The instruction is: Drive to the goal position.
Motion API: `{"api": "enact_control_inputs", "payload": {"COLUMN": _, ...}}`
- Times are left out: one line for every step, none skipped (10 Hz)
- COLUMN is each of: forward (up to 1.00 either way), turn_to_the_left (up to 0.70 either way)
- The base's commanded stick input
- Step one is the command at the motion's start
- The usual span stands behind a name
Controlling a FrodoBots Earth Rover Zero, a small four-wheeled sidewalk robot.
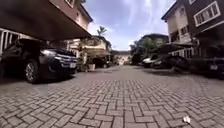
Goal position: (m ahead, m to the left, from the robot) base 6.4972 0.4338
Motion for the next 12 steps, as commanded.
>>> {"api": "enact_control_inputs", "payload": {"forward": 0.69, "turn_to_the_left": 0.00}}
{"api": "enact_control_inputs", "payload": {"forward": 0.69, "turn_to_the_left": -0.20}}
{"api": "enact_control_inputs", "payload": {"forward": 0.69, "turn_to_the_left": -0.24}}
{"api": "enact_control_inputs", "payload": {"forward": 0.69, "turn_to_the_left": 0.03}}
{"api": "enact_control_inputs", "payload": {"forward": 0.69, "turn_to_the_left": 0.03}}
{"api": "enact_control_inputs", "payload": {"forward": 0.69, "turn_to_the_left": 0.03}}
{"api": "enact_control_inputs", "payload": {"forward": 0.69, "turn_to_the_left": 0.03}}
{"api": "enact_control_inputs", "payload": {"forward": 0.69, "turn_to_the_left": 0.03}}
{"api": "enact_control_inputs", "payload": {"forward": 0.69, "turn_to_the_left": 0.03}}
{"api": "enact_control_inputs", "payload": {"forward": 0.69, "turn_to_the_left": 0.03}}
{"api": "enact_control_inputs", "payload": {"forward": 0.69, "turn_to_the_left": 0.03}}
{"api": "enact_control_inputs", "payload": {"forward": 0.69, "turn_to_the_left": 0.03}}
